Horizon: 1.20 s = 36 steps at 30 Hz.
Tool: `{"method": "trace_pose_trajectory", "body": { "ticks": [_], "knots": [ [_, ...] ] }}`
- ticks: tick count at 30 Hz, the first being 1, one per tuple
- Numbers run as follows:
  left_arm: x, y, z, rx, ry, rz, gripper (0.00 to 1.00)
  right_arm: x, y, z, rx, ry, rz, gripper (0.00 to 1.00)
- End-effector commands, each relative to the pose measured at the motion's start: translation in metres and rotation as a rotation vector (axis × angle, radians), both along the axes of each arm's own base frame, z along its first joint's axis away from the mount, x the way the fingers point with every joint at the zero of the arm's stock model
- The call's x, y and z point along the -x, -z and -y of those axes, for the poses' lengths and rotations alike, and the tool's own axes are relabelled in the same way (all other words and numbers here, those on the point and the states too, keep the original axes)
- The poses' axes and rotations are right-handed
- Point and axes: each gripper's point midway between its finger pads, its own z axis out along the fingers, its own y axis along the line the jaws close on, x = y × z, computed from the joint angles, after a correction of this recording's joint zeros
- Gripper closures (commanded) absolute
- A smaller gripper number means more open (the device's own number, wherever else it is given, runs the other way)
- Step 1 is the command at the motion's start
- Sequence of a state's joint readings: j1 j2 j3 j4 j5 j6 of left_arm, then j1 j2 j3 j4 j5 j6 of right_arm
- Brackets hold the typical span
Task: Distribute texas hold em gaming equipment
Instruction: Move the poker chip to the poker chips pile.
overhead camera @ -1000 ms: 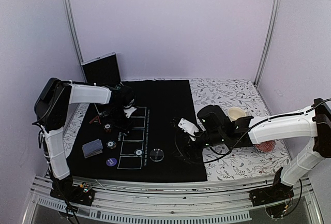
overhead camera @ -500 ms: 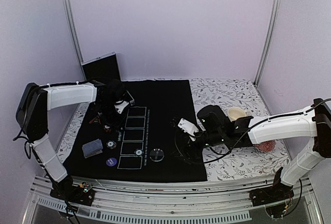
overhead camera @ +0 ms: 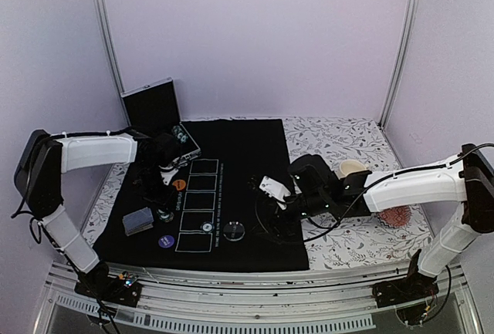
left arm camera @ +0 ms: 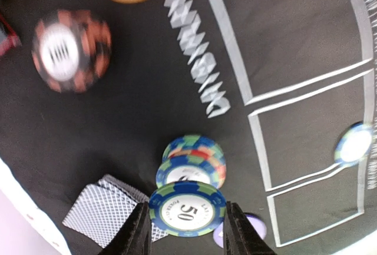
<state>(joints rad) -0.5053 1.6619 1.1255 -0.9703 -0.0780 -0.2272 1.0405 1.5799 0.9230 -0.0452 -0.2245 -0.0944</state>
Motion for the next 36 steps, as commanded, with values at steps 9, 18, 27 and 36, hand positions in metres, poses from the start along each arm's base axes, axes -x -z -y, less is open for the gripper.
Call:
{"method": "trace_pose_trajectory", "body": {
  "ticks": [9,18,27,36],
  "knots": [
    [-0.001,0.002,-0.006,0.036,-0.055,0.063,0.66,0.002,-0.011,-0.012,-0.023,-0.030,-0.012,0.01],
    [-0.001,0.018,-0.010,-0.001,-0.045,0.018,0.64,0.002,-0.013,-0.008,-0.022,-0.011,-0.012,0.01],
    [-0.002,0.025,-0.010,-0.011,-0.032,0.004,0.52,0.002,-0.009,-0.007,-0.012,-0.014,-0.013,0.01],
    [-0.018,-0.002,0.007,0.047,0.004,0.099,0.14,0.002,-0.010,-0.006,-0.013,-0.010,-0.011,0.01]
  ]
}}
